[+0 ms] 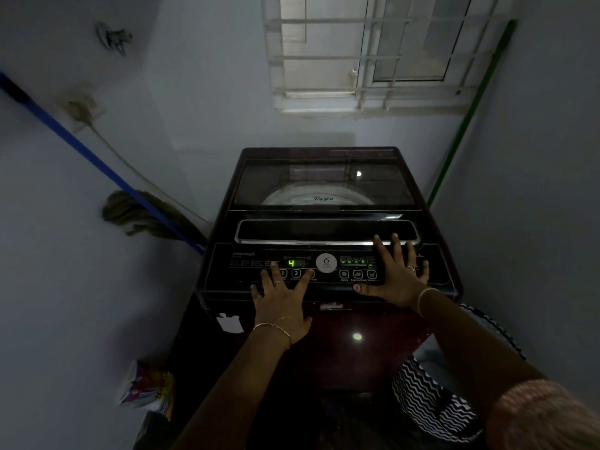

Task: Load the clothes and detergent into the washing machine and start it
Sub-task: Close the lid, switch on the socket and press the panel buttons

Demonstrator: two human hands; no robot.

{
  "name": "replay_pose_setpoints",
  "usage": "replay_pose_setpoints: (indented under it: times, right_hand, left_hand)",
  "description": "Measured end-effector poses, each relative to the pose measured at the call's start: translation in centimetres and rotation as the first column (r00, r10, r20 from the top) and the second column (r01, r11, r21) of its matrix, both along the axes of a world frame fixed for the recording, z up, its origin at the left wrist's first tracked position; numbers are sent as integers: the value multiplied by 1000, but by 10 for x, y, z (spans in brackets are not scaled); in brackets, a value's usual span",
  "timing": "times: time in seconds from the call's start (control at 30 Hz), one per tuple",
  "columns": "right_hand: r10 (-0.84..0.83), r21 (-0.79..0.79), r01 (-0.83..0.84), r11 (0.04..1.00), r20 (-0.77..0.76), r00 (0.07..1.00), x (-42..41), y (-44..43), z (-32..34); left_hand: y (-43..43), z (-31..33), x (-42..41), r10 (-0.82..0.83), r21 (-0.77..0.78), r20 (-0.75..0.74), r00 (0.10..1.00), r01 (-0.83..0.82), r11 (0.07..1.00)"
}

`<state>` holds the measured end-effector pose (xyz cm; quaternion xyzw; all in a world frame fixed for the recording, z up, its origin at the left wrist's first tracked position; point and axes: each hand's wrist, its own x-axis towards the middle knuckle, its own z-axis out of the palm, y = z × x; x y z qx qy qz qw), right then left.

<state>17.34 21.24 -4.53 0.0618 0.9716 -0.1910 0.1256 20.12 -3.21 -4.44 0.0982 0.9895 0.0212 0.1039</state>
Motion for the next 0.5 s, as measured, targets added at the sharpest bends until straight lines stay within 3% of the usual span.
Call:
replay_pose_setpoints:
  times: [0.5]
  right_hand:
    - [-2,-23,1,1000,-14,1000,2,-1,2]
  left_hand:
    - [-2,-2,4,-18,-27,-26,1000,17,999]
